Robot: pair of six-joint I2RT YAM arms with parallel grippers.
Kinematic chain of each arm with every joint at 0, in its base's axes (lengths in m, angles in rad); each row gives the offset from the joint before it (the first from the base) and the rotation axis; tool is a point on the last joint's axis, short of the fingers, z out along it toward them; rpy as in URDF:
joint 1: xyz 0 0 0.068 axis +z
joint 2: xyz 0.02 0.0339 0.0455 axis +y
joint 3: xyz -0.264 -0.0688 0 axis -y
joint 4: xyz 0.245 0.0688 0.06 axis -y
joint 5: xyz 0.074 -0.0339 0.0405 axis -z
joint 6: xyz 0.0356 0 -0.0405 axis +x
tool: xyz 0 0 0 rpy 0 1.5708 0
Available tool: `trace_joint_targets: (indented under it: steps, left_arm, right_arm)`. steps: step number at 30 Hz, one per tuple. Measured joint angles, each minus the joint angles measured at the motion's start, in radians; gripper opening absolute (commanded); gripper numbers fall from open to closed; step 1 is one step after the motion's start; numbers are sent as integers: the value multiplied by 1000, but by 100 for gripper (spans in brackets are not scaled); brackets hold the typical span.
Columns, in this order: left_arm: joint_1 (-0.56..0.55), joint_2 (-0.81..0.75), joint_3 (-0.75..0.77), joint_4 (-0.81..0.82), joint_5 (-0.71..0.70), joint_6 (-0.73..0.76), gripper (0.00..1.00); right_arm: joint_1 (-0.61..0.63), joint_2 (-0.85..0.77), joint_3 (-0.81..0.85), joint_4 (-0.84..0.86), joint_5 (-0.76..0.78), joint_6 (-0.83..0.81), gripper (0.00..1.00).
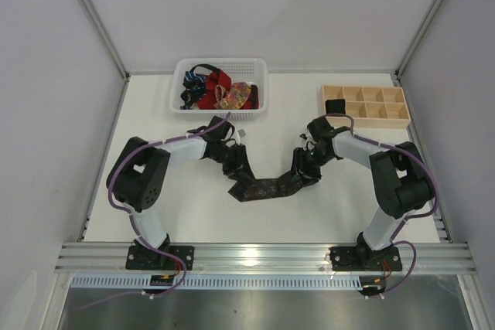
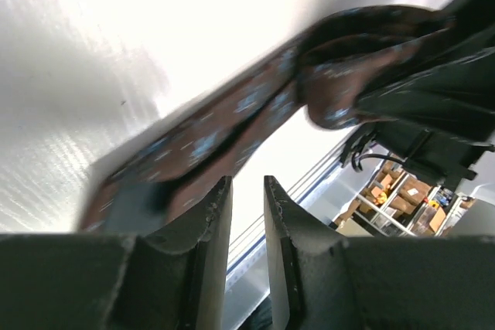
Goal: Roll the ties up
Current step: Roll the tie
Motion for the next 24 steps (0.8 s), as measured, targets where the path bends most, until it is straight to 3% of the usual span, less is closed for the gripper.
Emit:
trace_joint_targets:
  steps: [11,24]
  left_arm:
    - [0,-21,-92,68,1,5,28]
    - [-2,-206,-210,75,46,14,29]
  right_arm:
    - [46,-18,158,-387,387,-11,8]
    - [321,218,447,-656,872,156,10]
